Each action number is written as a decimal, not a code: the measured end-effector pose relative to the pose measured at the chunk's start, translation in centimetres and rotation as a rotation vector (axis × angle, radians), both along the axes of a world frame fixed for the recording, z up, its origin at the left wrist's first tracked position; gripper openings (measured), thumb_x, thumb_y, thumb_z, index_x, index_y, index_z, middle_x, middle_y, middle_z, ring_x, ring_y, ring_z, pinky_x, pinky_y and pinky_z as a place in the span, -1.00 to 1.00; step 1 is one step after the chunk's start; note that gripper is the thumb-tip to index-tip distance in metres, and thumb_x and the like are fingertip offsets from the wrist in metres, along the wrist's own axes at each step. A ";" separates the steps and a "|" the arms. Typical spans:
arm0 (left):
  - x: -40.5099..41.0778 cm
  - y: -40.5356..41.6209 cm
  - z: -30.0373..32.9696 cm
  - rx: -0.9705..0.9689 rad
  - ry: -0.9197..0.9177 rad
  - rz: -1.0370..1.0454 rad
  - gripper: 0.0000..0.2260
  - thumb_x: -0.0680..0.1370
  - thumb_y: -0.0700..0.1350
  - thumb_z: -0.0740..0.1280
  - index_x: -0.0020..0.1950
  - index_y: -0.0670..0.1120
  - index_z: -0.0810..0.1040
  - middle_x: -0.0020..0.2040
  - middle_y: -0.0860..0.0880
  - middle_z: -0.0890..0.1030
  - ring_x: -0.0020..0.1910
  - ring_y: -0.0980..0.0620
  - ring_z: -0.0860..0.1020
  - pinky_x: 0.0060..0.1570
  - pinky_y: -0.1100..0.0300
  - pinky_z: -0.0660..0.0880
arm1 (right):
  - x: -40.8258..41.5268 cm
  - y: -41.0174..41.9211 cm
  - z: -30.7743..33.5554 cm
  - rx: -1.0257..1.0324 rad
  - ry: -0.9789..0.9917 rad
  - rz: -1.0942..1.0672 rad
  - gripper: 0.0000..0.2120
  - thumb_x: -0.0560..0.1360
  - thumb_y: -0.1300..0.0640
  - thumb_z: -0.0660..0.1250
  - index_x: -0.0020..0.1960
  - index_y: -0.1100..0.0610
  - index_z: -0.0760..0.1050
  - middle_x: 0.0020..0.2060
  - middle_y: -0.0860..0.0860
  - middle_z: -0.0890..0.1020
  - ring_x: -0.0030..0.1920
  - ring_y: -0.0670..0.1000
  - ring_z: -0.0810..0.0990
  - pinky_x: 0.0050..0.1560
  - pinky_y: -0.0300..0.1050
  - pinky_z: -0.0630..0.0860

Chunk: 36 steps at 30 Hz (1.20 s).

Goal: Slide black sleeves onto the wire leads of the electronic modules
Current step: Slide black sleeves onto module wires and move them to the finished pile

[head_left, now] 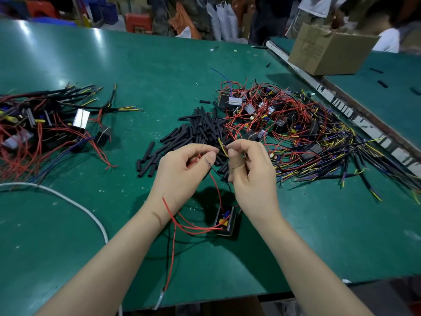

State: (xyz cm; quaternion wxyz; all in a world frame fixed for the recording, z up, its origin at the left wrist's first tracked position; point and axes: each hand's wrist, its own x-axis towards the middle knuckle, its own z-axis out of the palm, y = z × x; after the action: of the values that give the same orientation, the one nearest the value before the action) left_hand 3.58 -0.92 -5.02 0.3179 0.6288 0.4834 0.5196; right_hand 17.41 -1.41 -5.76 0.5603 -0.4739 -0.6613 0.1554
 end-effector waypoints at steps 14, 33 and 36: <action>0.0 -0.1 0.5 0.014 -0.023 -0.037 -0.89 0.51 -0.14 0.40 -0.07 0.08 0.65 -0.52 0.11 0.23 -0.50 0.18 0.20 -0.46 0.38 0.17 | -0.1 0.0 0.0 -0.069 0.057 0.112 -0.82 0.56 0.10 0.24 -0.04 -0.20 0.39 -0.21 -0.29 0.52 -0.40 -0.09 0.52 -0.32 -0.02 0.53; 0.2 -0.1 0.1 0.132 0.358 0.029 -0.92 0.54 -0.19 0.33 -0.14 -0.06 0.57 -0.54 0.18 0.43 -0.47 0.30 0.39 -0.36 0.48 0.26 | 1.0 -0.3 0.5 0.123 -0.495 -0.062 -0.80 0.55 0.22 0.26 0.06 0.30 0.60 -0.06 0.20 0.52 -0.13 0.20 0.54 -0.28 0.16 0.53; 0.1 -0.1 0.2 0.114 0.362 0.034 -0.91 0.53 -0.18 0.33 -0.16 -0.04 0.57 -0.53 0.09 0.34 -0.46 0.17 0.36 -0.36 0.44 0.27 | 0.9 -0.5 0.5 0.125 -0.528 -0.079 -0.81 0.57 0.17 0.26 0.06 0.25 0.59 -0.05 0.16 0.52 -0.13 0.18 0.55 -0.37 0.11 0.53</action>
State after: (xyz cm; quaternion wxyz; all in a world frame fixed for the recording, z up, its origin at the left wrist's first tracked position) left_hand 3.68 -0.99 -4.78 0.1809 0.7208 0.5127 0.4299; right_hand 18.29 -1.90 -5.26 0.4023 -0.4881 -0.7737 -0.0367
